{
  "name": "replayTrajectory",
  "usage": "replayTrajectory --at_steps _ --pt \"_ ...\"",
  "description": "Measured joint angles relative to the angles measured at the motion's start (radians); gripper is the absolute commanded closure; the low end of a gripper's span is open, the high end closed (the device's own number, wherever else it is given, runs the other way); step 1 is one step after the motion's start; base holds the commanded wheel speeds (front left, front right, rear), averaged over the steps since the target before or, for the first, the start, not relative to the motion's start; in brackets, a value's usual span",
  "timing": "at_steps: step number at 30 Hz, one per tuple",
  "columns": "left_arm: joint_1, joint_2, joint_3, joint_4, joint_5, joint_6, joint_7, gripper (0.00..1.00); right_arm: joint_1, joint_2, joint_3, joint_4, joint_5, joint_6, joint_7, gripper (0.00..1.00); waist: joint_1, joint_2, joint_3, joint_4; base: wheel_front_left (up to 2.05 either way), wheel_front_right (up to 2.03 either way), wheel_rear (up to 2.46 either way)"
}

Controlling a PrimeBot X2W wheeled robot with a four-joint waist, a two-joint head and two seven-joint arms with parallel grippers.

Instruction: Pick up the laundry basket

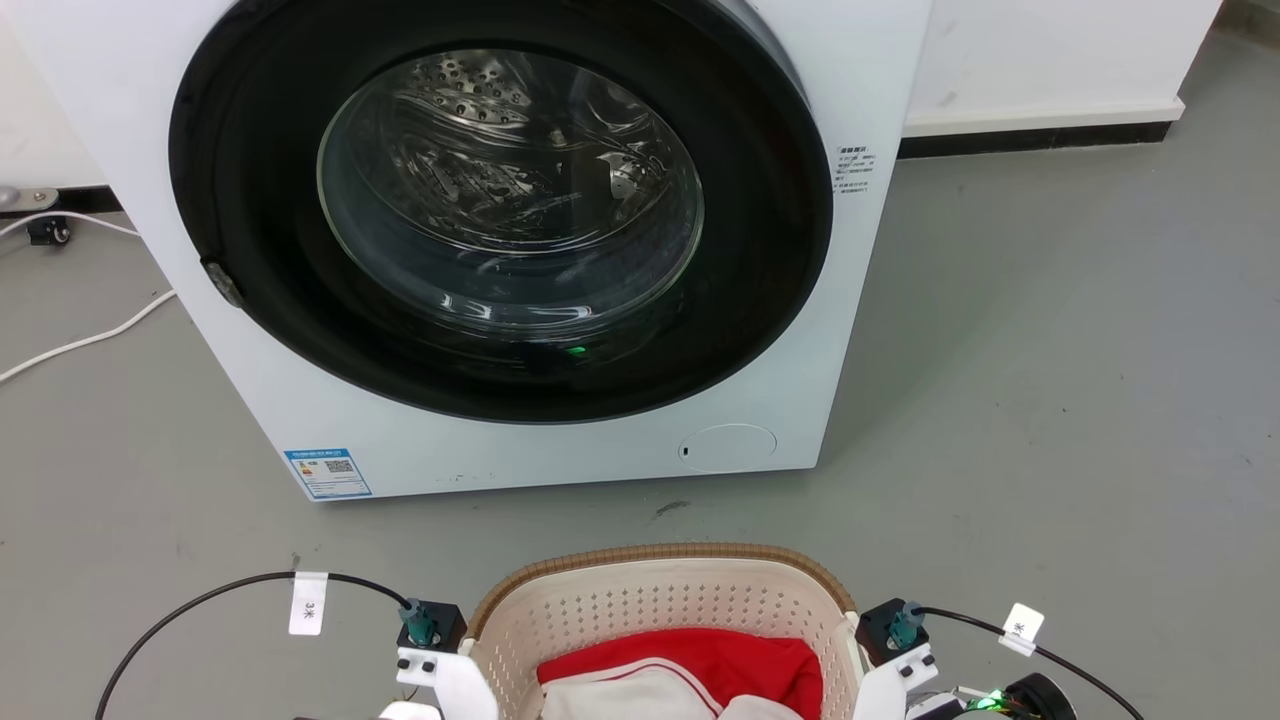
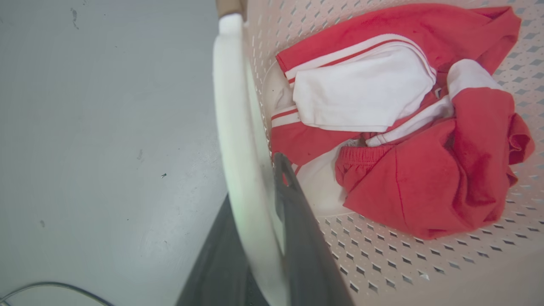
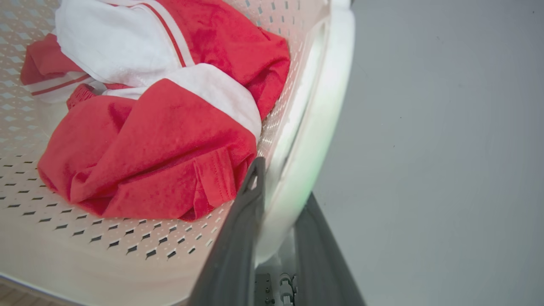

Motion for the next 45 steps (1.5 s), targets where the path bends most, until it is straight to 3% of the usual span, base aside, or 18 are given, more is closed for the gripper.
replayTrajectory --at_steps 45 --pt "-0.019 0.009 -0.128 0.011 -0.131 0.0 -0.019 1.0 -0.012 -0.007 0.091 0.006 0.093 0.0 0.002 1.0 0.0 0.0 -0.001 0.002 0.0 0.0 0.0"
